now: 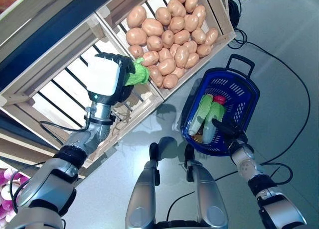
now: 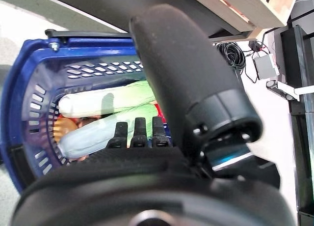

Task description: Put vegetables into the basket

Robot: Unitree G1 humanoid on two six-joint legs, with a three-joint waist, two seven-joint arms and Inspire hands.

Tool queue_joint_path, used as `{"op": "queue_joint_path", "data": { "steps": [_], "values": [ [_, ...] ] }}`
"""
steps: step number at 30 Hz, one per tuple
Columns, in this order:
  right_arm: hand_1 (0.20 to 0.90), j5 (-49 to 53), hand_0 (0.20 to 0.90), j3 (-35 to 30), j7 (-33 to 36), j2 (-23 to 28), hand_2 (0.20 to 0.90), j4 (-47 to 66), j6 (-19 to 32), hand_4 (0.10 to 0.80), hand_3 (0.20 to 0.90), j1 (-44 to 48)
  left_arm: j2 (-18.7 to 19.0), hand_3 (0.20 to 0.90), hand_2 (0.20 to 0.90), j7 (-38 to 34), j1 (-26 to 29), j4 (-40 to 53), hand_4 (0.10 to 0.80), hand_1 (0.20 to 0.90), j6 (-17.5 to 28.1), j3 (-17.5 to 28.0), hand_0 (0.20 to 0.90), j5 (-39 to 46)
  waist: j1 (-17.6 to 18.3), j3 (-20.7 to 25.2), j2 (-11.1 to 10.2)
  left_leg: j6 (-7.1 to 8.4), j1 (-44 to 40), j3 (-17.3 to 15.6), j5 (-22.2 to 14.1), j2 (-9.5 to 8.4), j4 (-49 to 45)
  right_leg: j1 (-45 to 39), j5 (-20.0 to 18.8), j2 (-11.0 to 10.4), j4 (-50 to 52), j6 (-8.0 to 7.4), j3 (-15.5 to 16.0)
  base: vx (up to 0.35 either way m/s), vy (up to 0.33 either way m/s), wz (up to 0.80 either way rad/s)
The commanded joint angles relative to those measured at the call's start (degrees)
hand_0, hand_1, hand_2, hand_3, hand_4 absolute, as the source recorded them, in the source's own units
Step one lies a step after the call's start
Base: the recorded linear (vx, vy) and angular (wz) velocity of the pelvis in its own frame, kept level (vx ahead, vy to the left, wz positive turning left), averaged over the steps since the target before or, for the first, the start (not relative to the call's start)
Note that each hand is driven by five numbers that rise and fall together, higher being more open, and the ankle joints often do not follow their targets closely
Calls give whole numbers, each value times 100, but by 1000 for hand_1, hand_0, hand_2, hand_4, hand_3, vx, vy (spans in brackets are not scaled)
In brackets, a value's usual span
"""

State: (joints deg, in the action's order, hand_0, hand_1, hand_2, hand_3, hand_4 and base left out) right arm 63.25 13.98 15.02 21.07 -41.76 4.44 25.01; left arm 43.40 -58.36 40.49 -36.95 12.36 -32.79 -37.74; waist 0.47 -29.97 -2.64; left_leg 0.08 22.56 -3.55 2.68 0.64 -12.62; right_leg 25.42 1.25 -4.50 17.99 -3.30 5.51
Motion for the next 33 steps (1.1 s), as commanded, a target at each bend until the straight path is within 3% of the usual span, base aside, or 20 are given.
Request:
{"op": "queue_joint_path", "data": {
  "steps": [1, 7, 14, 17, 20, 23, 26, 33],
  "values": [
    [900, -446, 900, -243, 195, 239, 900, 638, 622, 800, 900, -94, -40, 300, 300, -506, 140, 1008, 400, 300, 600, 812, 300, 651, -42, 43, -36, 116, -24, 124, -525, -419, -446, -308, -140, -18, -205, -112, 243, 0, 0, 0],
    [900, -1113, 900, -288, -103, 180, 900, 1367, 1167, 800, 900, -575, -453, 300, 300, -60, -743, 2025, 400, 300, 1675, 1655, 300, 1418, -92, 200, -74, 110, -280, 164, -546, -409, -278, -572, -131, -72, -377, -151, 303, 37, -14, 0],
    [900, -1567, 900, -476, -772, -61, 900, 2321, 1443, 800, 900, -1374, -1352, 300, 300, 853, -1965, 3250, 400, 300, 2369, 2270, 300, 2315, -146, 609, -44, 173, -817, 356, -337, -296, 463, -1192, -244, -142, -975, -263, 368, 119, -22, 2],
    [900, -1785, 900, -588, -1124, -157, 900, 2780, 1491, 800, 900, -1700, -1668, 300, 300, 1507, -2336, 3530, 400, 300, 2558, 2412, 300, 3141, -151, 867, -35, 216, -1148, 436, -216, -243, 907, -1538, -313, -143, -1331, -308, 418, 137, -38, 15],
    [900, -2097, 900, -658, -1520, -265, 900, 3230, 1546, 800, 900, -2046, -1868, 300, 300, 2272, -2714, 3752, 400, 300, 2601, 2544, 300, 3920, -152, 1151, -34, 257, -1520, 467, -122, -199, 1298, -1966, -363, -117, -1700, -329, 494, 148, -42, 7],
    [900, -2032, 900, -722, -1896, -241, 900, 3585, 1488, 800, 900, -2253, -1926, 300, 300, 2564, -2923, 3905, 400, 300, 2536, 2572, 300, 4210, -141, 1306, -45, 258, -1669, 463, -118, -182, 1388, -2124, -375, -110, -1811, -329, 510, 117, -38, 11],
    [900, -1917, 900, -807, -2647, -148, 900, 4011, 1398, 800, 900, -2496, -1986, 300, 300, 3282, -3200, 3989, 400, 300, 2372, 2646, 300, 4981, -138, 1581, -63, 244, -1881, 402, -189, -165, 1374, -2356, -386, -127, -1919, -337, 541, 136, -29, 15],
    [900, -1920, 900, -745, -3391, 146, 900, 4584, 1107, 800, 900, -2578, -2080, 300, 300, 3877, -3339, 4124, 400, 300, 1960, 2531, 300, 5533, -138, 1929, -64, 237, -2262, 354, -285, -157, 1469, -2745, -450, -146, -2196, -380, 532, 95, -4, 3]
  ]
}}
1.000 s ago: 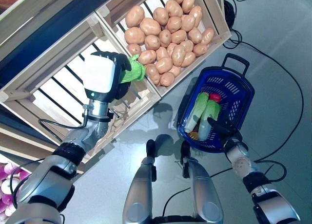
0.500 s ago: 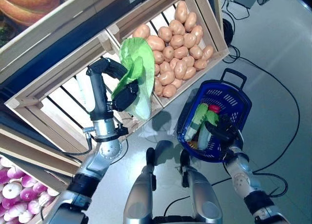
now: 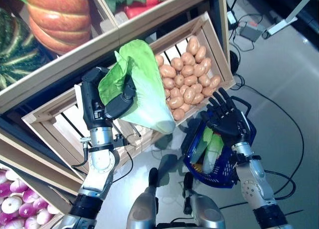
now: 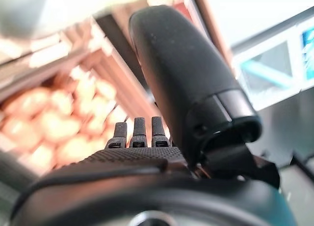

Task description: Put vegetables into the basket

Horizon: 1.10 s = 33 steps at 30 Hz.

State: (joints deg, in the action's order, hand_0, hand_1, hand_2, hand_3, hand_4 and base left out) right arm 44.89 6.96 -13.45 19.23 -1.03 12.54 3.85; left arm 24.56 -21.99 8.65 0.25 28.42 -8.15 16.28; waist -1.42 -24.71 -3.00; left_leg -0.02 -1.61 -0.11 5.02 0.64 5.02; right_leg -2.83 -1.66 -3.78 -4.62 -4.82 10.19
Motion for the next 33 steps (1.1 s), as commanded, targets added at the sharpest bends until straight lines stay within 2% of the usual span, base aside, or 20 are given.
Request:
{"op": "queue_joint_path", "data": {
  "steps": [1, 3, 7, 16, 27, 33],
  "values": [
    [900, -8, 900, -43, -642, 365, 900, 585, 267, 800, 900, -448, -199, 300, 300, 339, -173, 434, 400, 300, 249, 49, 300, 237, 49, 1443, -26, 249, 104, 2, -535, -152, -288, 35, -156, -216, 55, -229, 67, 45, 0, 4],
    [900, 53, 900, -29, -706, 379, 900, 657, 218, 800, 900, -444, -209, 300, 300, 444, -195, 429, 400, 300, 178, 6, 300, 407, 50, 1475, -21, 244, 41, -4, -548, -148, -267, -15, -155, -214, 46, -236, 56, 36, 1, 1],
    [900, 663, 900, 119, -1208, 375, 900, 774, -504, 800, 900, -305, -237, 300, 300, 769, -143, 408, 400, 300, -38, -171, 300, 601, 32, 1609, -18, 241, -152, -40, -579, -133, -163, -152, -153, -225, -25, -263, 48, 31, -1, -1],
    [900, 577, 900, 536, -1995, 833, 900, 655, -1461, 800, 900, 70, -94, 300, 300, 1491, 35, 470, 400, 300, -465, -544, 300, 932, -80, 1784, -47, 243, -368, -75, -636, -115, -97, -334, -115, -243, -38, -290, 122, 35, -10, 0],
    [900, 335, 900, 799, -1929, 1154, 900, 505, -2152, 800, 900, 112, 32, 300, 300, 2040, 47, 614, 400, 300, -559, -632, 300, 1343, -110, 1905, -77, 214, -500, -113, -679, -98, -70, -435, -96, -253, -38, -303, 162, 10, -3, 0],
    [900, 379, 900, 801, -1813, 1256, 900, 384, -2266, 800, 900, 201, 66, 300, 300, 2199, 113, 658, 400, 300, -580, -689, 300, 1420, -96, 1925, -85, 205, -550, -127, -700, -100, -62, -455, -96, -254, -32, -312, 131, 0, 0, 0]
  ]
}}
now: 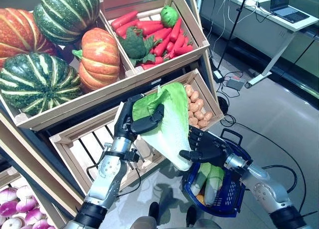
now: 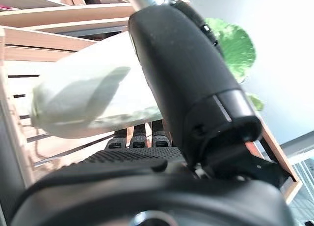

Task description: Put vegetables into the basket

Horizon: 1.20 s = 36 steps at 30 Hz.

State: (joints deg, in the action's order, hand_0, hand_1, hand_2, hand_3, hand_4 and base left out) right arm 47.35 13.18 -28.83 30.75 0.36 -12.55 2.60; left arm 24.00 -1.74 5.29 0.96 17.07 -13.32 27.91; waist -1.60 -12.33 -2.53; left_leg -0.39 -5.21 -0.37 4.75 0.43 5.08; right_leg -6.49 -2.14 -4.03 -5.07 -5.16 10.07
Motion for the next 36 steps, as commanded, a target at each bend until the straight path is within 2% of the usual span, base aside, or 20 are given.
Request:
{"op": "queue_joint_path", "data": {
  "steps": [1, 8, 11, 23, 29, 36],
  "values": [
    [900, 64, 900, 184, -242, 100, 900, 216, 219, 800, 900, 341, 124, 300, 300, 198, 464, 581, 400, 300, 555, -176, 300, 275, -77, 690, -133, 239, -198, -100, -678, -78, -66, -93, -49, -229, 12, -281, 135, 19, 5, -3],
    [900, -367, 900, 243, 292, 123, 900, 47, -148, 800, 900, 251, 115, 300, 300, 215, 456, 703, 400, 300, 493, -167, 300, 259, -45, 723, -143, 232, -249, -136, -695, -61, -46, -117, -47, -233, 7, -287, 93, 3, 1, -1],
    [900, -479, 900, 294, 318, 96, 900, -52, -273, 800, 900, 268, 102, 300, 300, 231, 478, 719, 400, 300, 491, -176, 300, 264, -35, 726, -144, 228, -260, -145, -698, -58, -45, -119, -39, -228, 20, -280, 84, 0, 0, 0],
    [900, -912, 900, 608, 38, 98, 900, -110, -610, 800, 900, 417, 123, 300, 300, 462, 537, 843, 400, 300, 463, -280, 300, 311, -75, 754, -141, 222, -282, -114, -702, -70, -36, -148, -27, -238, 19, -277, 84, 0, 0, 0],
    [900, -1023, 900, 704, -127, 123, 900, -82, -658, 800, 900, 400, 170, 300, 300, 881, 533, 873, 400, 300, 362, -333, 300, 439, -89, 776, -133, 233, -278, -122, -706, -61, -43, -151, -21, -248, 18, -292, 99, 0, 0, 0],
    [900, -1064, 900, 788, -278, 80, 900, -105, -597, 800, 900, 458, 148, 300, 300, 1484, 572, 914, 400, 300, 109, -470, 300, 994, -89, 750, -120, 219, -311, -137, -726, -59, -44, -169, -13, -246, 28, -297, 92, 0, 0, 0]
  ]
}}
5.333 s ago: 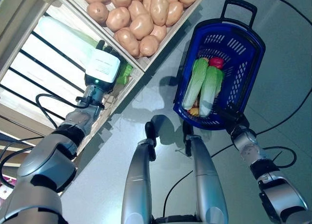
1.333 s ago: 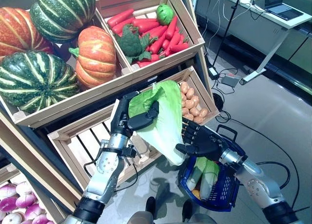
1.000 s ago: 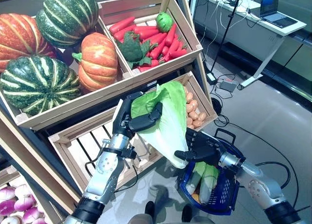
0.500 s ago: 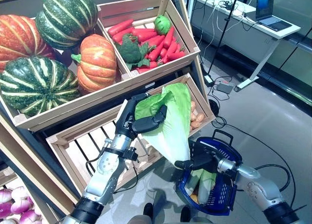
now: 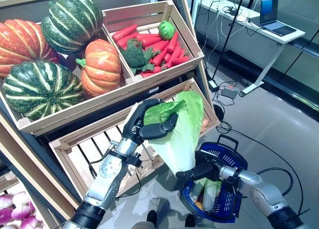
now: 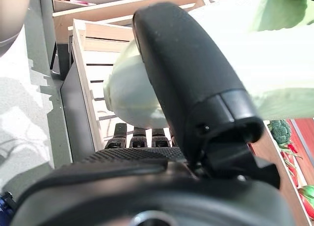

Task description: Put vegetables into the basket

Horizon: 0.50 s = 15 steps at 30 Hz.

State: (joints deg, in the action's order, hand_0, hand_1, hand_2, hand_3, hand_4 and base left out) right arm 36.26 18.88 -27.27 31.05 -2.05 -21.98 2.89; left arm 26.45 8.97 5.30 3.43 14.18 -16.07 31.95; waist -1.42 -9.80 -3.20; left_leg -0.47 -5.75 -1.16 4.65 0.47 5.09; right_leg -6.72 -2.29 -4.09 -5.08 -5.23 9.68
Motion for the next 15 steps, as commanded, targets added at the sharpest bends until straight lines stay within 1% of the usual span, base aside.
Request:
{"op": "queue_joint_path", "data": {
  "steps": [1, 3, 4, 5, 6, 7, 8, 15],
  "values": [
    [900, 37, 900, 233, -443, 47, 900, 164, 338, 800, 900, 421, -99, 300, 300, 511, 556, 694, 400, 300, 366, -244, 300, 621, -104, 503, -51, 227, -260, -59, -717, -61, -44, -147, 1, -241, 29, -295, 125, 0, 0, 0],
    [900, 44, 900, 265, -465, 76, 900, 211, 325, 800, 900, 423, -61, 300, 300, 669, 546, 760, 400, 300, 309, -342, 300, 527, -94, 517, -41, 222, -271, -74, -720, -55, -34, -151, 5, -238, 27, -302, 118, 0, 0, 0],
    [691, 53, 691, 267, -480, 89, 691, 225, 325, 660, 691, 427, -37, 300, 300, 708, 556, 767, 400, 300, 293, -364, 300, 477, -90, 519, -38, 220, -271, -80, -719, -54, -32, -149, 5, -237, 26, -305, 114, 0, 0, 0],
    [547, 80, 547, 257, -496, 115, 547, 239, 316, 565, 547, 430, -3, 300, 300, 743, 571, 765, 400, 300, 301, -386, 300, 490, -84, 528, -35, 220, -265, -80, -715, -53, -29, -143, 6, -234, 26, -307, 107, 0, 0, 0],
    [432, 93, 432, 259, -488, 127, 432, 253, 315, 488, 432, 429, 10, 300, 300, 756, 576, 763, 400, 300, 302, -400, 300, 503, -81, 529, -33, 223, -263, -82, -713, -51, -29, -142, 6, -234, 26, -308, 105, 0, 0, 0],
    [338, 127, 338, 269, -469, 154, 338, 259, 333, 425, 338, 429, 41, 300, 300, 788, 586, 763, 400, 300, 284, -415, 300, 544, -80, 532, -31, 224, -264, -87, -710, -49, -32, -145, 7, -233, 25, -310, 109, 0, 0, 0],
    [300, 136, 300, 270, -465, 160, 300, 256, 337, 400, 300, 430, 50, 300, 300, 805, 589, 762, 400, 300, 277, -412, 300, 557, -80, 534, -31, 224, -265, -90, -711, -48, -32, -146, 8, -233, 26, -309, 110, 0, 0, 0],
    [300, 185, 300, 264, -455, 132, 300, 213, 388, 400, 300, 449, 83, 300, 300, 885, 592, 738, 400, 300, 248, -360, 300, 651, -76, 554, -14, 213, -279, -104, -715, -42, -36, -150, 25, -219, 37, -293, 102, 0, 0, 0]
  ]
}}
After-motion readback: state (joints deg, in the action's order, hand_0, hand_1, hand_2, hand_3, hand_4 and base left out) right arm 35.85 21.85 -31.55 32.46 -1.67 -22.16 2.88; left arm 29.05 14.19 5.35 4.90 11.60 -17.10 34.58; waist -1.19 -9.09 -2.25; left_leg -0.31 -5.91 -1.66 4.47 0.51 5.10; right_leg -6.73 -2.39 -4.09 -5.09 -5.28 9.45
